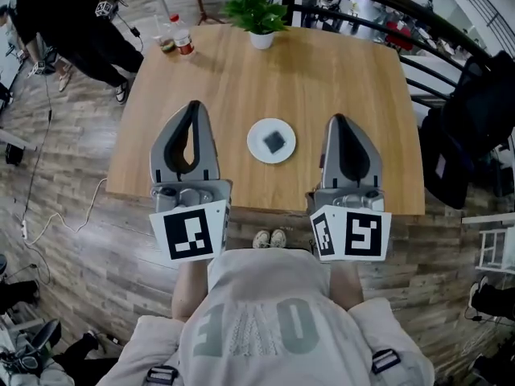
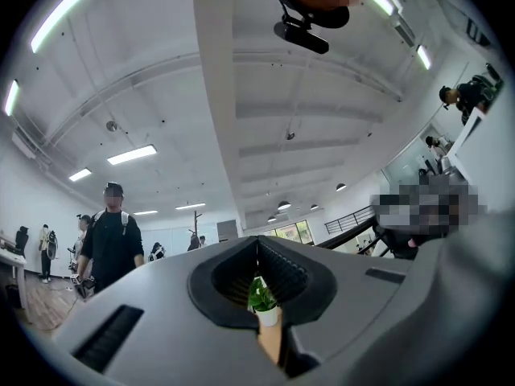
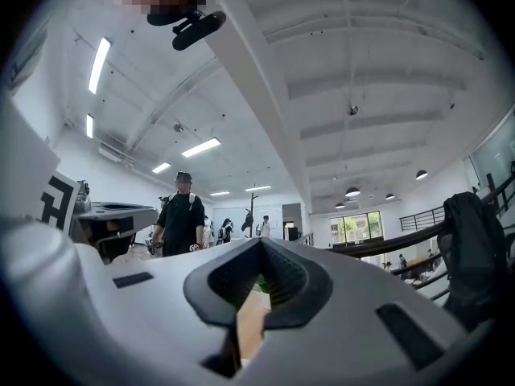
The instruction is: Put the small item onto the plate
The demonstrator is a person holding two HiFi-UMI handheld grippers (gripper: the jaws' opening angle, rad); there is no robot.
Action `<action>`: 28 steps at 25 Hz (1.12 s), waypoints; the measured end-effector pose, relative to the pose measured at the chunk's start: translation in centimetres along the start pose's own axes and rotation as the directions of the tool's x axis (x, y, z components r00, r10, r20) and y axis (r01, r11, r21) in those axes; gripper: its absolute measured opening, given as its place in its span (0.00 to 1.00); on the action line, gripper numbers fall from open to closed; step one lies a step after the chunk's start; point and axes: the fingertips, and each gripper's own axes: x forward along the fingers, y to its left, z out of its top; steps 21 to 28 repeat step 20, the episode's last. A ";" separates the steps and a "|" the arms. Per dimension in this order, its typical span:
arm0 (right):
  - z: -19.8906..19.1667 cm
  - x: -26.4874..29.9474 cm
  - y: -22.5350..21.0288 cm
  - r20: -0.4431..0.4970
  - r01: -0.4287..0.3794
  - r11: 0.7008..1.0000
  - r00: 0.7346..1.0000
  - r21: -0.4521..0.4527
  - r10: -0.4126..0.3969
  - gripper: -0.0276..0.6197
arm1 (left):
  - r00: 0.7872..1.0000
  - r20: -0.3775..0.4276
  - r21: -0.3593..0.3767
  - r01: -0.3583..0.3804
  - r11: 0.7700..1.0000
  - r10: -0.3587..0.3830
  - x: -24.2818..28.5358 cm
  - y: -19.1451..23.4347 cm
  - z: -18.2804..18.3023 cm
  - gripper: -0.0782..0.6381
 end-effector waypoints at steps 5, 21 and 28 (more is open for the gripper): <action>0.6 -0.7 -0.2 0.010 0.001 1.000 1.000 0.002 -0.001 0.07 | 0.999 0.031 0.004 0.019 1.000 -0.019 -0.4 -1.1 1.6 0.12; 0.0 -1.3 1.2 -0.021 -0.046 0.998 0.999 -0.033 0.045 0.07 | 1.000 0.004 0.007 0.002 1.000 -0.002 -1.4 -1.5 1.3 0.12; 0.0 -1.3 1.2 -0.021 -0.046 0.998 0.999 -0.033 0.045 0.07 | 1.000 0.004 0.007 0.002 1.000 -0.002 -1.4 -1.5 1.3 0.12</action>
